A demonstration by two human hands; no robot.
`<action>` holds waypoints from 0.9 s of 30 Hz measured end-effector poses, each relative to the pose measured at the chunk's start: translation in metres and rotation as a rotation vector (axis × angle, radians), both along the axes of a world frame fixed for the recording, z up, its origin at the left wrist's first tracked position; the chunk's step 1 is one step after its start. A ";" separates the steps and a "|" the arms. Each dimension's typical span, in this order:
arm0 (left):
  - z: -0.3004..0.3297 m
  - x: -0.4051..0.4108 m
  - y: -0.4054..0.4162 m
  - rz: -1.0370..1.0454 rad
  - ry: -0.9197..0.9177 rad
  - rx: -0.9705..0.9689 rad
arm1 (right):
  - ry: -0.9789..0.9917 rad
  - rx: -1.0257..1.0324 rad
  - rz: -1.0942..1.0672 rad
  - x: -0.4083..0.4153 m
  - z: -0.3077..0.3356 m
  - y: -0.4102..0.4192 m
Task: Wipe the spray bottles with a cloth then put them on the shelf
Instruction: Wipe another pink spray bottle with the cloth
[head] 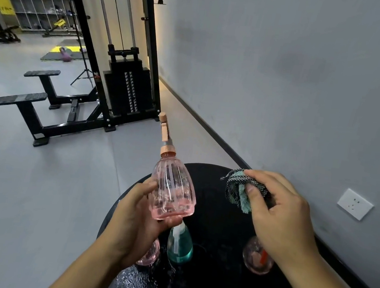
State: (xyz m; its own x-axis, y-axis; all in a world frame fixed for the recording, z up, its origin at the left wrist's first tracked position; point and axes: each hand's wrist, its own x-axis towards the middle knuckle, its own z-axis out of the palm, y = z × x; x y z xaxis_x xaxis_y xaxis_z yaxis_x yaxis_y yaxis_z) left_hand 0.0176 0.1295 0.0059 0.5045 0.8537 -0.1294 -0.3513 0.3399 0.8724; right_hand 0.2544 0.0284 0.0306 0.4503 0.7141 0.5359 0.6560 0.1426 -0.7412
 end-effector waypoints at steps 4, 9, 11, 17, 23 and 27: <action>-0.002 -0.003 0.003 0.010 0.000 -0.036 | -0.016 0.009 -0.003 -0.001 0.001 0.001; 0.003 0.002 -0.002 -0.064 0.078 0.074 | -0.028 0.015 -0.002 -0.003 -0.001 0.000; 0.005 0.004 -0.003 -0.086 0.090 0.109 | -0.030 0.017 -0.002 -0.004 -0.002 0.000; 0.010 0.005 -0.007 -0.048 0.124 0.107 | -0.032 0.031 -0.002 -0.002 -0.001 0.000; 0.011 0.004 -0.007 -0.067 0.062 0.035 | -0.022 0.031 -0.011 -0.002 -0.001 0.000; 0.010 0.003 -0.010 -0.111 0.050 -0.032 | -0.026 0.025 -0.023 -0.002 0.000 0.000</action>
State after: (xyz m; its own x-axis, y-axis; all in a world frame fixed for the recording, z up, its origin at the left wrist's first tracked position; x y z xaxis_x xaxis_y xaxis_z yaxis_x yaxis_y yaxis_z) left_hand 0.0210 0.1200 0.0163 0.5878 0.7880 -0.1833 -0.2665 0.4025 0.8758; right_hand 0.2523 0.0284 0.0302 0.4523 0.6899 0.5653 0.6786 0.1451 -0.7200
